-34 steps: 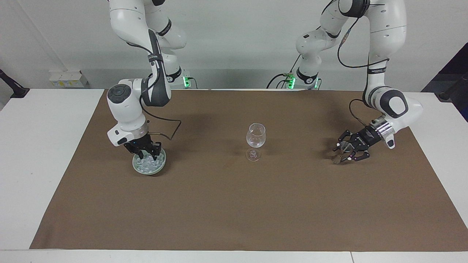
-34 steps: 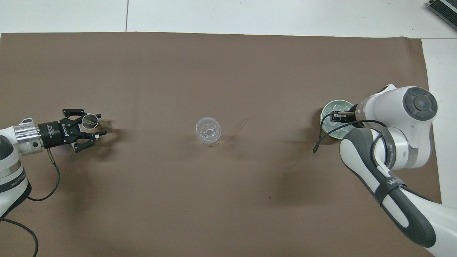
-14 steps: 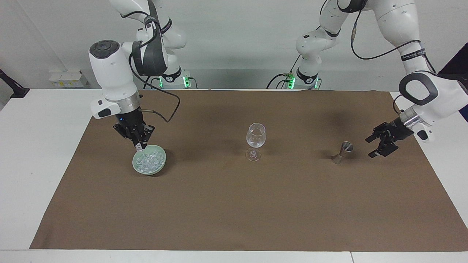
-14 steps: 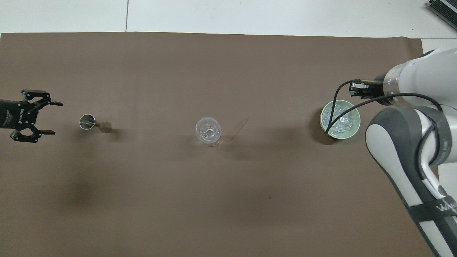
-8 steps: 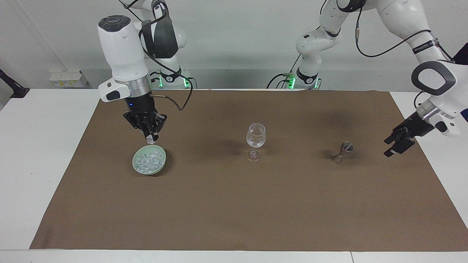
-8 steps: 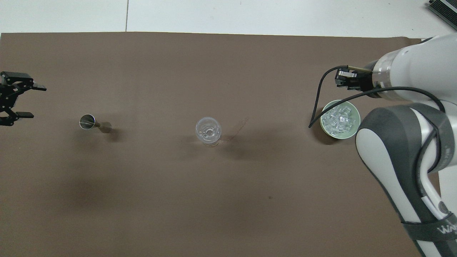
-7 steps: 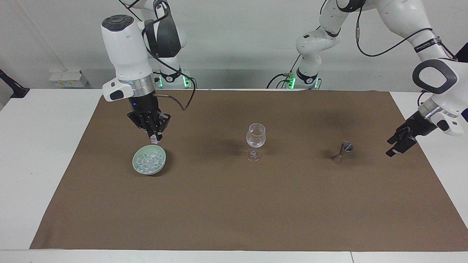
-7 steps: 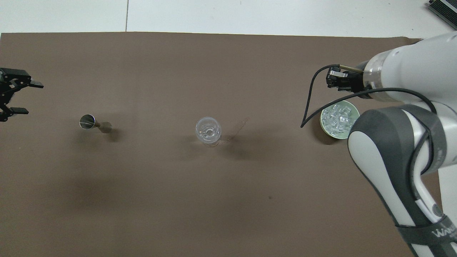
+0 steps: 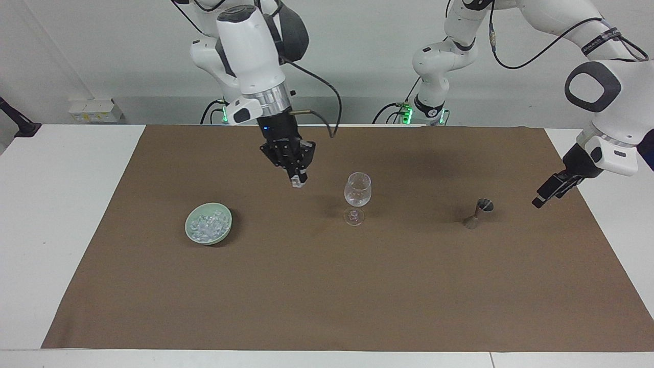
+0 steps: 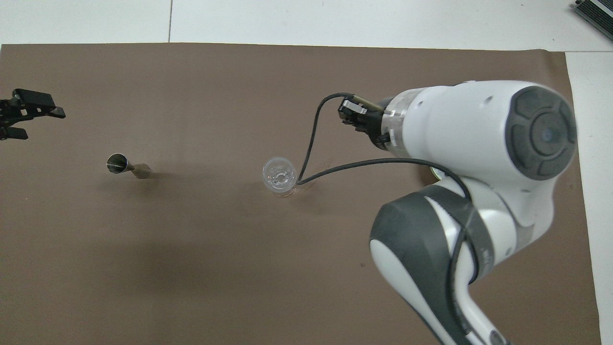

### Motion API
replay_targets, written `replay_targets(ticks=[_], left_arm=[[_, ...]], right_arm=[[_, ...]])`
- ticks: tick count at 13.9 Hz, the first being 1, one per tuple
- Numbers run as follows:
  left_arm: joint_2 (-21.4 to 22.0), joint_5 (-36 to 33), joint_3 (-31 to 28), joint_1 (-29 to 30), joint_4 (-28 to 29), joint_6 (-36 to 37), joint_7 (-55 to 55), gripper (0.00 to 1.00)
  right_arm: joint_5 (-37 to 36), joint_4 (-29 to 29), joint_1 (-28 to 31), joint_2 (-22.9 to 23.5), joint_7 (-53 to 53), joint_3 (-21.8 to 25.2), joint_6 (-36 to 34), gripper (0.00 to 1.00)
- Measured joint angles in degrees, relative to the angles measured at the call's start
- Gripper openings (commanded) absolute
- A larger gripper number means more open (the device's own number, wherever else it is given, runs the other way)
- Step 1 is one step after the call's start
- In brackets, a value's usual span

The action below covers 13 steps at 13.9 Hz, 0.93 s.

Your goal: Pour wine and add ice with both arms

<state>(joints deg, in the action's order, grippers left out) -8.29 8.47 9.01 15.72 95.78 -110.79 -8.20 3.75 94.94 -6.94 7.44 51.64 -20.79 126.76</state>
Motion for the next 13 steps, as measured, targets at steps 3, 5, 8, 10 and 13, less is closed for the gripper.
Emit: replay_targets(ticks=[3, 5, 8, 10, 13], left_arm=[[2.37, -1.4, 0.04, -3.46, 0.0, 3.7, 3.23, 1.0], [3.49, -2.57, 0.1, -5.78, 0.0, 5.5, 6.15, 1.0], [5.57, -4.5, 0.12, -8.73, 0.01, 8.35, 10.2, 1.0], [7.56, -5.42, 0.18, -9.87, -0.02, 10.2, 10.64, 1.0], [10.51, -7.7, 0.2, -10.3, -0.57, 14.62, 11.03, 1.0]], right_arm=[[-0.54, 0.0, -5.43, 1.77, 6.47, -0.04, 2.65, 0.0], [-1.6, 0.0, -6.87, 2.43, 7.82, 0.01, 2.69, 0.0], [-6.27, 0.01, -9.2, 4.14, 12.93, 0.0, 2.69, 0.0], [-9.19, 0.02, -11.28, 5.32, 16.14, -0.03, 2.7, 0.0], [-9.68, 0.02, -12.08, 5.74, 16.6, -0.01, 1.3, 0.0]])
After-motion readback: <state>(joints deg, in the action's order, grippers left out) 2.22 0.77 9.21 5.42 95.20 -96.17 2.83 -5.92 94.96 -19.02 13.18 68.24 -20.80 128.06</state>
